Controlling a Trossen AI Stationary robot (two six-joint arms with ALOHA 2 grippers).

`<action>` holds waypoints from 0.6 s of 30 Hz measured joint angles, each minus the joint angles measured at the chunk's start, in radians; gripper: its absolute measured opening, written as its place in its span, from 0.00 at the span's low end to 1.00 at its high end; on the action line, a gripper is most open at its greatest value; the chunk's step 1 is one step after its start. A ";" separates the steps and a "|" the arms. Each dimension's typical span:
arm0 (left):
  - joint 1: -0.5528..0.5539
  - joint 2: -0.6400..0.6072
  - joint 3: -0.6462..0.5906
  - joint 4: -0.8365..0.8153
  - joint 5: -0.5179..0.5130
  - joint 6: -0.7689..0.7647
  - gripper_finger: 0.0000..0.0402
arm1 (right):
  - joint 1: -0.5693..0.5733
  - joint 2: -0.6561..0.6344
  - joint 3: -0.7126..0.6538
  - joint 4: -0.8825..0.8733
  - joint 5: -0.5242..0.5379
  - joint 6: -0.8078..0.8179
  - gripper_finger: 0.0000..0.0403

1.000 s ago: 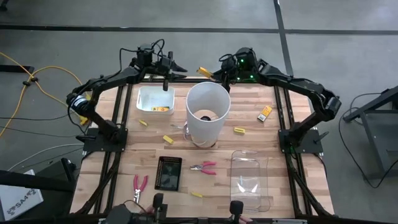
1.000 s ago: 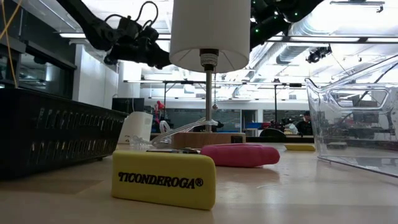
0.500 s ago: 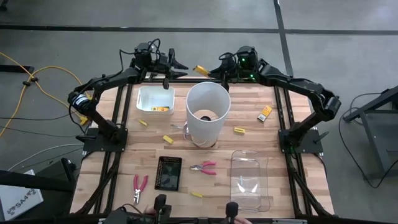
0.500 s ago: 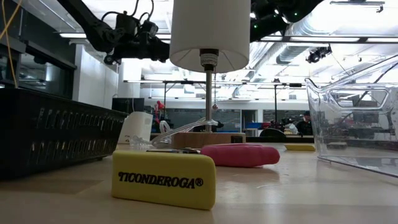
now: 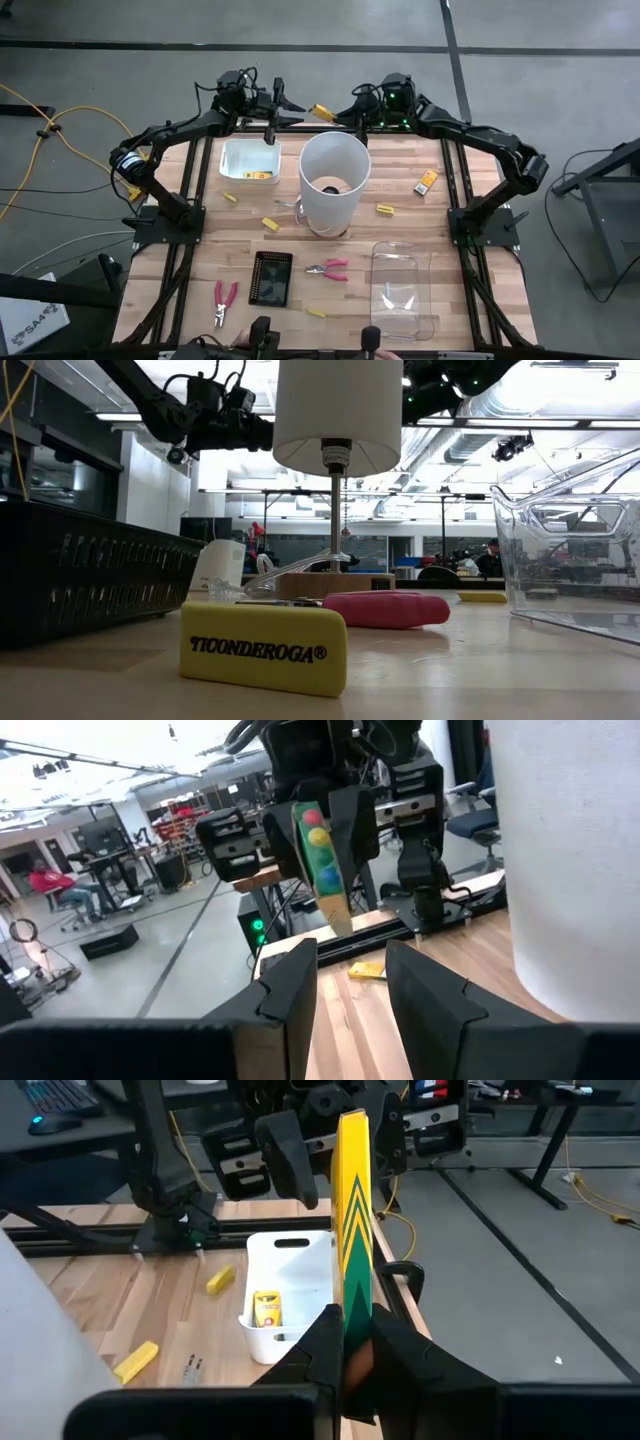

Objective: Pick & Place School Supplies
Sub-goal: Put the crayon box into the white bin

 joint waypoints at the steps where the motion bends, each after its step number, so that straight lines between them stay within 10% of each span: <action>1: 0.000 0.000 0.000 0.001 0.000 0.000 0.29 | 0.002 0.000 0.000 0.000 0.000 0.000 0.06; 18: -0.025 0.002 0.000 0.061 -0.003 -0.048 0.29 | 0.031 0.082 -0.001 0.125 -0.027 -0.002 0.06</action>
